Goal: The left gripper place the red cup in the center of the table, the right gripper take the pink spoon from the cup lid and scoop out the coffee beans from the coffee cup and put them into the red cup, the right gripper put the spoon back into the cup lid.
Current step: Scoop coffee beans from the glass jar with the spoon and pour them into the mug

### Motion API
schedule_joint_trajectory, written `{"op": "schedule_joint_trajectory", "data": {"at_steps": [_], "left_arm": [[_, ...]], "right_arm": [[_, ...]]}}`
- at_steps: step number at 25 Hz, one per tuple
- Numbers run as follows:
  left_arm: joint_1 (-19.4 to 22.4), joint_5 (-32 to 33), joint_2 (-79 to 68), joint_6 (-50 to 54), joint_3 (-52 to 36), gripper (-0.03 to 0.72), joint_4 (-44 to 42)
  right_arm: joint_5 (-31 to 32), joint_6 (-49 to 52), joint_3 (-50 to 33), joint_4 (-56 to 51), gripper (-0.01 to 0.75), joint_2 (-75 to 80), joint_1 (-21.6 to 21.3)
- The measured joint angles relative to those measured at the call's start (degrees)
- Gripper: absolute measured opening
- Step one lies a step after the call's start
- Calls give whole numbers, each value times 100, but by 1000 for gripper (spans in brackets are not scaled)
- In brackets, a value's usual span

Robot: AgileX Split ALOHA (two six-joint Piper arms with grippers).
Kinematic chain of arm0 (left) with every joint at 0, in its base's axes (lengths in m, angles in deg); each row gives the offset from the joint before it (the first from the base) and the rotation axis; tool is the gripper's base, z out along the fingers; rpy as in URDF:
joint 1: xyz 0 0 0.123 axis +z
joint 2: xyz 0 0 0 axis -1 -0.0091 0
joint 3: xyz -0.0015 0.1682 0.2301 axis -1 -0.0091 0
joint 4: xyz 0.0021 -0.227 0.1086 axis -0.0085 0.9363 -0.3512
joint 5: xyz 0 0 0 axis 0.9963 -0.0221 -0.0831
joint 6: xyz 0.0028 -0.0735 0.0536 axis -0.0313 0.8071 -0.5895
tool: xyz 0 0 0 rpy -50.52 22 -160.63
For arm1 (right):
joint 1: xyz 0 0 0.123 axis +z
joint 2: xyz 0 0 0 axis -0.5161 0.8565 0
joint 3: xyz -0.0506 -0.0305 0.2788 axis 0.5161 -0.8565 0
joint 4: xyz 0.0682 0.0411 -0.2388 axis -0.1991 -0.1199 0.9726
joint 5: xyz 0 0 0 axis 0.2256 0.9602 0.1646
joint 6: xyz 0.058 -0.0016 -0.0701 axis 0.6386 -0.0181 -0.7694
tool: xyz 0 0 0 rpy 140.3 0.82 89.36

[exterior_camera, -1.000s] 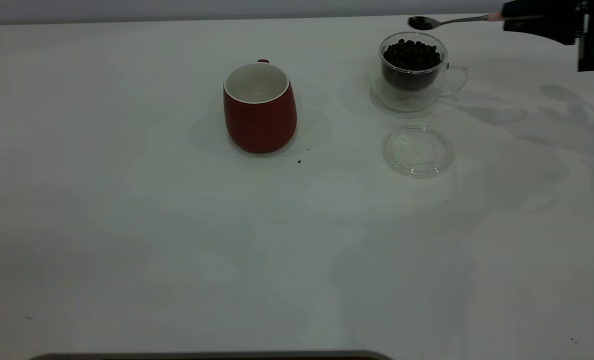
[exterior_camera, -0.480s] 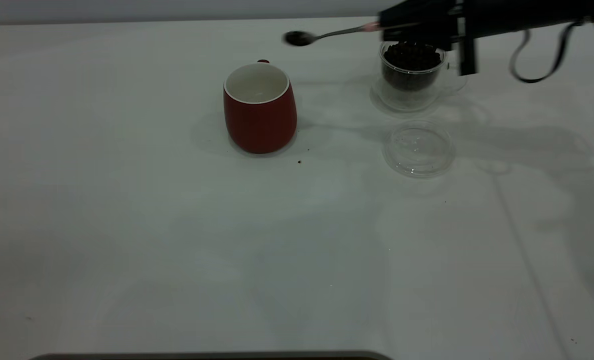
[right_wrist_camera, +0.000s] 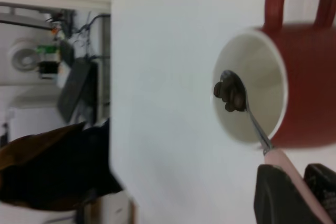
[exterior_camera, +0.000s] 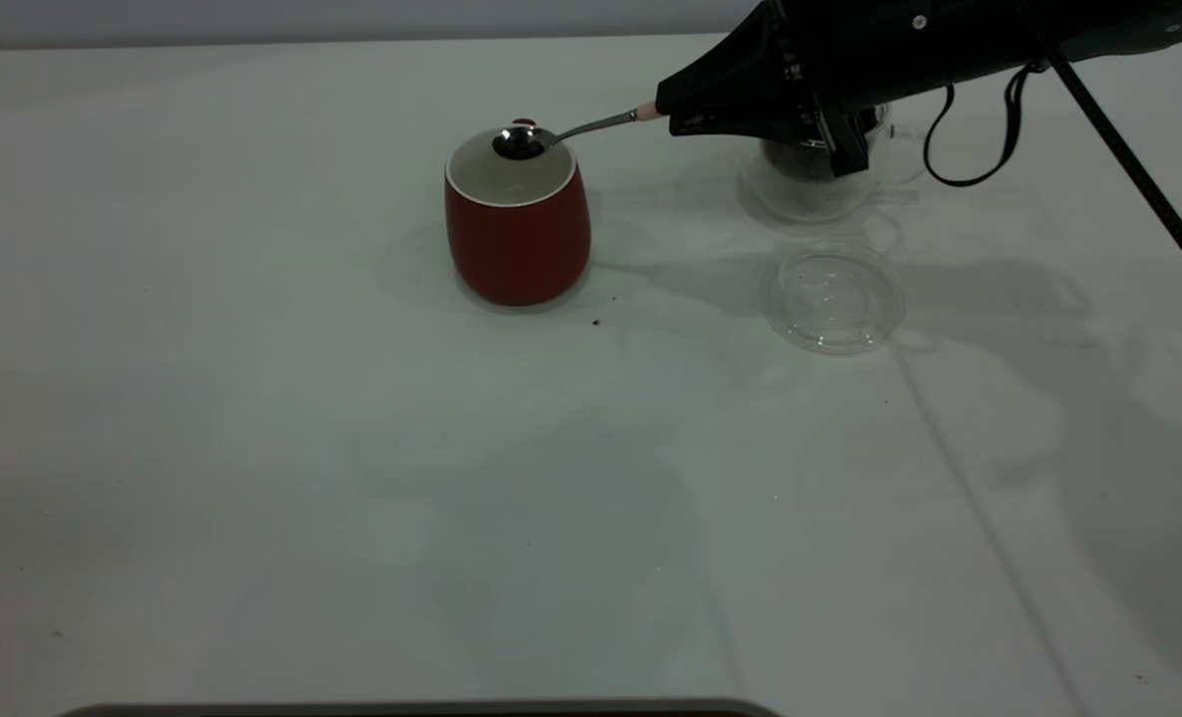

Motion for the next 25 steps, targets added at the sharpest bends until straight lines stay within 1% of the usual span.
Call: {"op": "schedule_joint_trajectory", "data": {"at_steps": [4, 8, 12, 17, 21, 23, 25], "left_arm": [[0, 0, 0, 0, 0, 586, 0], [0, 0, 0, 15, 0, 586, 0], [0, 0, 0, 15, 0, 586, 0], [0, 0, 0, 15, 0, 586, 0], [0, 0, 0, 15, 0, 586, 0], [0, 0, 0, 15, 0, 586, 0], [0, 0, 0, 15, 0, 586, 0]], "right_arm": [[-266, -1018, 0, -288, 98, -58, 7], [-347, -1754, 0, -125, 98, -283, 44], [-335, -1969, 0, 289, 98, -457, 64], [-454, -2223, 0, 403, 98, -577, 64], [-427, -2194, 0, 622, 98, -678, 56], [-194, -1979, 0, 1055, 98, -803, -15], [271, -1616, 0, 1647, 98, -977, -218]]}}
